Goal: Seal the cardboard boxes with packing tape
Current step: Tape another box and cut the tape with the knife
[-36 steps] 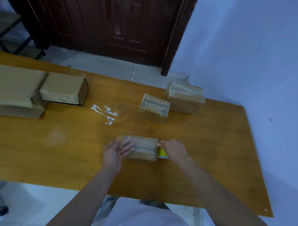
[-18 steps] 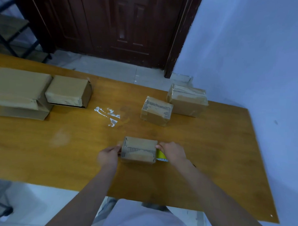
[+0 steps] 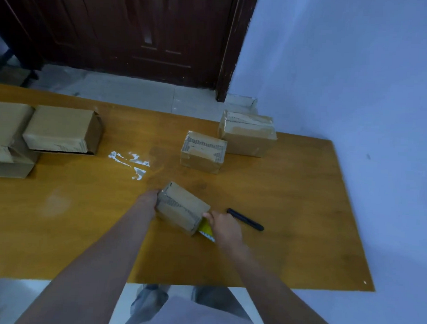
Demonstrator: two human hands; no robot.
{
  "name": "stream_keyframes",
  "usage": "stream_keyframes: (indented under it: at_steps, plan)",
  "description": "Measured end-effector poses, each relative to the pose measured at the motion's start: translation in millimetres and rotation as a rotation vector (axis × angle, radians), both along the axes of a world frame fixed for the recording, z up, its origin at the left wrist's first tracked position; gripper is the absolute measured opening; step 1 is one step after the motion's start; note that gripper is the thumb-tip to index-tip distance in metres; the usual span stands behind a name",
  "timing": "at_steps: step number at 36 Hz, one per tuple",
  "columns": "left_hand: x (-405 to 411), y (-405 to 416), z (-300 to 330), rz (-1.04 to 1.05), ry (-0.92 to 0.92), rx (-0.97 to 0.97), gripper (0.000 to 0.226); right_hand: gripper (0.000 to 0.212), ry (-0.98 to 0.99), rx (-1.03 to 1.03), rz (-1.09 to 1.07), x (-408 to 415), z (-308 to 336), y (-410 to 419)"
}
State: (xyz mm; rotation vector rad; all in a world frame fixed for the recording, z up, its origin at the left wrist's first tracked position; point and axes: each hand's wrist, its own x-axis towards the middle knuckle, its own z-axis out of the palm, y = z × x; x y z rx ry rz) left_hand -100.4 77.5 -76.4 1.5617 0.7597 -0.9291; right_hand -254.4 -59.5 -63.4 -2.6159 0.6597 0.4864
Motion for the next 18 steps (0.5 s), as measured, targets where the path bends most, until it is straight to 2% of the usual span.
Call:
stream_keyframes:
  at_steps: [4,6,8,11,13,15,16,18]
  plan:
    - [8,6,-7,0.017,0.026,0.102,0.022,0.043,-0.052,0.074,-0.1,-8,-5,8]
    - [11,11,-16,0.021,-0.053,0.18,0.018,0.045,-0.07,0.129,-0.143,-10,-6,8]
    - [11,15,-25,0.028,-0.214,0.235,0.033,0.045,-0.074,0.185,-0.185,-8,-4,7]
    - [-6,21,-16,0.131,-0.641,0.461,0.032,0.044,-0.083,0.299,-0.264,-2,1,7]
    - [-26,20,-14,-0.044,-1.006,0.524,0.027,0.037,-0.111,0.42,-0.344,1,3,9]
    - [-52,13,-18,-0.365,-1.274,0.54,0.027,0.025,-0.145,0.557,-0.445,4,5,13]
    - [-64,8,-18,-0.527,-1.334,0.541,0.031,0.02,-0.155,0.631,-0.492,5,4,16]
    - [-81,0,-18,-0.768,-1.329,0.551,0.041,0.013,-0.17,0.793,-0.549,3,1,20]
